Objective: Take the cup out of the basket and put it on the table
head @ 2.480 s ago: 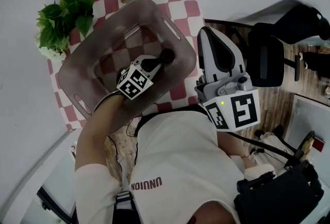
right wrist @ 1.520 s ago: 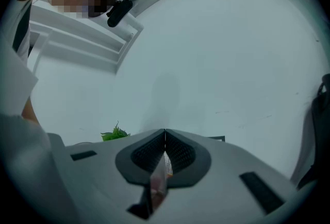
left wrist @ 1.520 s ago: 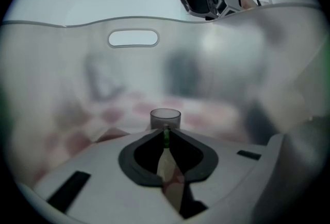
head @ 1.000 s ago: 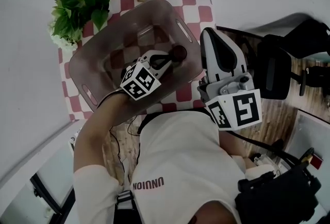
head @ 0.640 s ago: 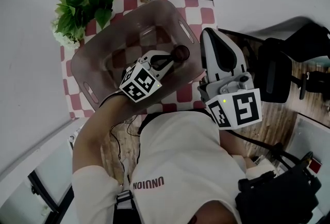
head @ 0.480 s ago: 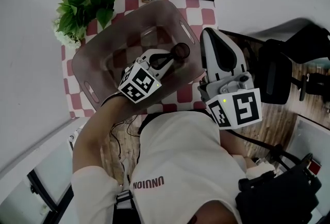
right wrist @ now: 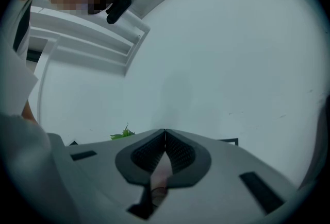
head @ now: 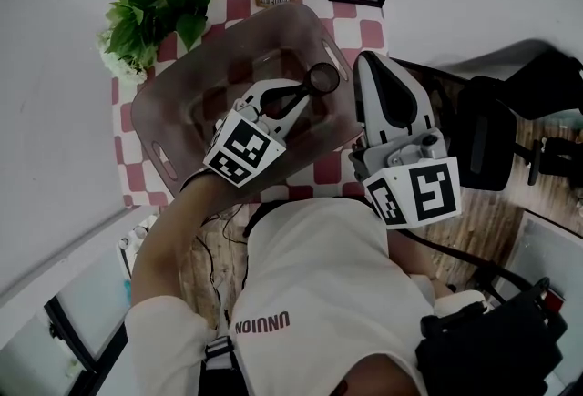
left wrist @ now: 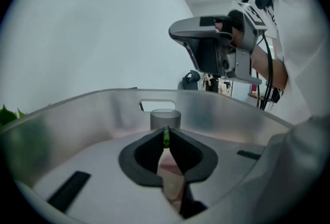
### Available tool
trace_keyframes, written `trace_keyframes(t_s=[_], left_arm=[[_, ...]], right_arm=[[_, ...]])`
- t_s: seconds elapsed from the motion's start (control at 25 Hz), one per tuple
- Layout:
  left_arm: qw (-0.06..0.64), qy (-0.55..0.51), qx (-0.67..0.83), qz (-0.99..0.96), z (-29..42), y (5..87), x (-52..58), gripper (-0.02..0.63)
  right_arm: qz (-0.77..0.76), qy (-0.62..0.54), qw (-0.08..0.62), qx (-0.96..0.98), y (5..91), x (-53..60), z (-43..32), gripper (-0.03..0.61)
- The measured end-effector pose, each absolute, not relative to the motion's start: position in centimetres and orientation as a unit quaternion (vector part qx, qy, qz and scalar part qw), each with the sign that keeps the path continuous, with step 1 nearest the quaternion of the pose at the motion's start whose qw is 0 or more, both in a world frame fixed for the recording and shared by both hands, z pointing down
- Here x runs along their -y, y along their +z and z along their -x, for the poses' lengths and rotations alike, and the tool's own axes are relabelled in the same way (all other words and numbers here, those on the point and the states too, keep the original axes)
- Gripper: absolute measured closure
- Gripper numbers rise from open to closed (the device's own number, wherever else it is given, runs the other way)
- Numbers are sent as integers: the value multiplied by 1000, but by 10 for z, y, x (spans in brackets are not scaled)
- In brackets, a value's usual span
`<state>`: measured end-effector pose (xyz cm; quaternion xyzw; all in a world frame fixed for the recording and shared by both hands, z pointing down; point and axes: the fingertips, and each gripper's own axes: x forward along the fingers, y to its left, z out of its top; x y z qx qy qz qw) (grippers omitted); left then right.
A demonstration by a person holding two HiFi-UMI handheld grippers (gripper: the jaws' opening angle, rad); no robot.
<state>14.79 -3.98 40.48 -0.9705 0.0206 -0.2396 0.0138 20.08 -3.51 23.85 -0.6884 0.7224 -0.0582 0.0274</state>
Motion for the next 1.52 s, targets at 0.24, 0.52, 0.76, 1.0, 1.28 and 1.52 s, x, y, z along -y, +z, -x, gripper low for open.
trace_keyframes(t_s=[0.24, 0.52, 0.76, 1.0, 1.28, 1.52], left_arm=[[5, -227, -58, 972, -144, 385, 45, 568], [4, -206, -88, 975, -140, 362, 52, 568], [12, -194, -105, 975, -137, 347, 55, 568], [15, -181, -124, 976, -133, 332, 55, 568], [20, -169, -148, 974, -125, 315, 57, 568], [16, -164, -169, 972, -118, 307, 62, 568]], right_arm=[[684, -60, 34, -726, 237, 36, -199, 560], [681, -61, 33, -729, 237, 37, -195, 560], [680, -60, 33, -730, 237, 38, -193, 561], [676, -61, 30, -734, 239, 39, -188, 561], [671, -58, 32, -738, 237, 39, -182, 560], [666, -56, 35, -743, 234, 41, -179, 561]])
